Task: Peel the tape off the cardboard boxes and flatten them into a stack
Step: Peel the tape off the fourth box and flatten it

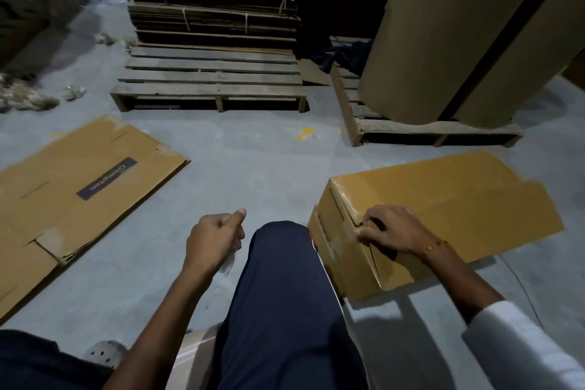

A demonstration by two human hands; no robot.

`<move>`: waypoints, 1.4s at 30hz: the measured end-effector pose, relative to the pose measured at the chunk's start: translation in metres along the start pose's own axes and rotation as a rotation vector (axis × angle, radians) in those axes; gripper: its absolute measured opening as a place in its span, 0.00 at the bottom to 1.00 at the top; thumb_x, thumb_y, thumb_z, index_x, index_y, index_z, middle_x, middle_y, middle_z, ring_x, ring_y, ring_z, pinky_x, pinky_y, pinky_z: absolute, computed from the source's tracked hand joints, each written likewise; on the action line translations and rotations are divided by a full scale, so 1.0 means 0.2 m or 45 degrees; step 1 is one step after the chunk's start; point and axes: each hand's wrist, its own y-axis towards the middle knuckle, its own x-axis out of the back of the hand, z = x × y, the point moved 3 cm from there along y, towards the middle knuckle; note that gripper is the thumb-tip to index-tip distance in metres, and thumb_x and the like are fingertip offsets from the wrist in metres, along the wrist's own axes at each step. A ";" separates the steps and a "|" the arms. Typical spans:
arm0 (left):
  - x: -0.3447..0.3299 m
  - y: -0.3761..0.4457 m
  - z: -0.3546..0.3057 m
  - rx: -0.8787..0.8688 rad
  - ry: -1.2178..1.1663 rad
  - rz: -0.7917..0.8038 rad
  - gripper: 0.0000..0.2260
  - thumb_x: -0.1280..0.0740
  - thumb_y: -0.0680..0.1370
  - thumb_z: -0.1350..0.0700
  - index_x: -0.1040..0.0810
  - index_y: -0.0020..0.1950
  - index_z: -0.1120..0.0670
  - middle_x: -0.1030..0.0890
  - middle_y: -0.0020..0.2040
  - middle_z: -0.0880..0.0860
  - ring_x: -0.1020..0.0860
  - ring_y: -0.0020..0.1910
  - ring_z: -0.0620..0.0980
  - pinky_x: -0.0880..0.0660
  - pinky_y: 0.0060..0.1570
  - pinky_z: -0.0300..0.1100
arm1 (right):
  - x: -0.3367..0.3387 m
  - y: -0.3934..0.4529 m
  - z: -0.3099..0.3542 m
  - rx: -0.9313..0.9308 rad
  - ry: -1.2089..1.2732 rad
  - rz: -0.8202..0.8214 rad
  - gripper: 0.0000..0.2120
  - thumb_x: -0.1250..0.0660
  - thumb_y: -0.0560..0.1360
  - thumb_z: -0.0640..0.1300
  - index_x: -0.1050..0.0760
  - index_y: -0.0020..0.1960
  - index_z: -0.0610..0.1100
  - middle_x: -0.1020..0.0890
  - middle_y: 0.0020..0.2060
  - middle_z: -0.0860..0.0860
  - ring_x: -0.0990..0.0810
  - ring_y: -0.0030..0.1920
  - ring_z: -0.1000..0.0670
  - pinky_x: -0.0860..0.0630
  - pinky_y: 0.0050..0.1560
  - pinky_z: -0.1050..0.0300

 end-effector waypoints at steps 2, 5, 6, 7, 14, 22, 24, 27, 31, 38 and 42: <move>0.02 0.00 0.00 0.013 0.000 -0.009 0.23 0.35 0.80 0.43 0.20 0.31 0.56 0.19 0.28 0.52 0.21 0.33 0.51 0.26 0.43 0.46 | 0.10 -0.01 -0.02 0.060 -0.083 0.227 0.17 0.32 0.73 0.68 0.26 0.52 0.57 0.21 0.50 0.59 0.25 0.53 0.54 0.34 0.62 0.49; 0.03 0.01 -0.02 0.031 0.043 0.011 0.24 0.36 0.81 0.42 0.19 0.32 0.56 0.18 0.28 0.52 0.20 0.34 0.51 0.27 0.44 0.46 | 0.24 -0.03 -0.01 0.103 -0.310 0.483 0.18 0.28 0.73 0.61 0.26 0.58 0.55 0.23 0.54 0.56 0.27 0.57 0.51 0.33 0.60 0.49; 0.02 0.01 -0.04 0.034 0.058 0.037 0.24 0.36 0.81 0.42 0.19 0.32 0.56 0.18 0.28 0.52 0.19 0.34 0.51 0.26 0.44 0.46 | 0.26 -0.04 0.00 0.134 -0.423 0.543 0.16 0.28 0.74 0.58 0.25 0.58 0.54 0.25 0.53 0.56 0.27 0.57 0.51 0.33 0.61 0.49; 0.00 0.01 -0.05 0.031 0.068 0.071 0.24 0.36 0.81 0.42 0.19 0.32 0.55 0.19 0.28 0.52 0.19 0.34 0.51 0.26 0.45 0.46 | 0.28 -0.04 0.02 0.163 -0.505 0.578 0.12 0.29 0.76 0.55 0.24 0.56 0.54 0.27 0.50 0.56 0.28 0.56 0.52 0.33 0.61 0.48; 0.02 0.02 -0.17 -0.113 0.026 0.135 0.10 0.35 0.81 0.43 0.18 0.48 0.45 0.17 0.31 0.51 0.18 0.38 0.48 0.24 0.48 0.46 | 0.57 -0.01 0.13 0.217 -0.096 0.281 0.06 0.36 0.81 0.43 0.25 0.50 0.54 0.18 0.47 0.56 0.21 0.49 0.54 0.23 0.54 0.48; 0.21 0.05 -0.19 -0.149 -0.017 0.045 0.13 0.35 0.80 0.41 0.20 0.61 0.46 0.16 0.31 0.49 0.17 0.39 0.48 0.23 0.48 0.46 | 0.93 0.14 0.44 0.235 0.012 -0.564 0.09 0.38 0.81 0.40 0.25 0.57 0.52 0.18 0.49 0.50 0.20 0.49 0.46 0.24 0.46 0.49; 0.30 0.06 -0.19 -0.152 -0.054 -0.017 0.14 0.35 0.80 0.42 0.21 0.62 0.46 0.16 0.31 0.50 0.17 0.38 0.47 0.24 0.46 0.45 | 1.03 0.13 0.54 0.286 0.104 -0.709 0.09 0.38 0.81 0.40 0.24 0.58 0.51 0.18 0.49 0.50 0.21 0.50 0.47 0.24 0.48 0.49; 0.46 0.09 -0.19 -0.178 -0.101 -0.112 0.15 0.34 0.81 0.44 0.23 0.67 0.44 0.16 0.31 0.52 0.16 0.37 0.49 0.23 0.49 0.47 | 1.19 0.10 0.69 0.393 0.302 -0.868 0.09 0.37 0.81 0.37 0.23 0.55 0.48 0.19 0.46 0.50 0.20 0.48 0.47 0.23 0.47 0.48; 0.81 0.11 -0.16 -0.212 -0.207 -0.379 0.20 0.32 0.79 0.42 0.24 0.70 0.43 0.15 0.33 0.50 0.16 0.40 0.51 0.23 0.47 0.48 | 1.35 0.03 0.86 0.566 0.768 -0.873 0.10 0.38 0.82 0.35 0.22 0.59 0.43 0.18 0.51 0.45 0.19 0.49 0.45 0.21 0.46 0.46; 1.53 -0.14 -0.09 -0.297 -0.386 -0.789 0.19 0.34 0.80 0.42 0.25 0.71 0.44 0.18 0.60 0.61 0.21 0.62 0.62 0.25 0.60 0.54 | 1.31 0.06 1.26 0.761 1.471 -0.628 0.08 0.34 0.81 0.37 0.21 0.56 0.49 0.16 0.50 0.55 0.17 0.53 0.57 0.19 0.51 0.61; 1.73 -0.31 -0.03 -0.336 -0.322 -0.818 0.22 0.36 0.79 0.36 0.26 0.71 0.42 0.17 0.60 0.53 0.20 0.59 0.57 0.25 0.62 0.63 | 1.04 0.20 1.48 0.671 1.708 -0.404 0.08 0.33 0.80 0.39 0.22 0.58 0.47 0.15 0.53 0.48 0.15 0.53 0.51 0.18 0.45 0.60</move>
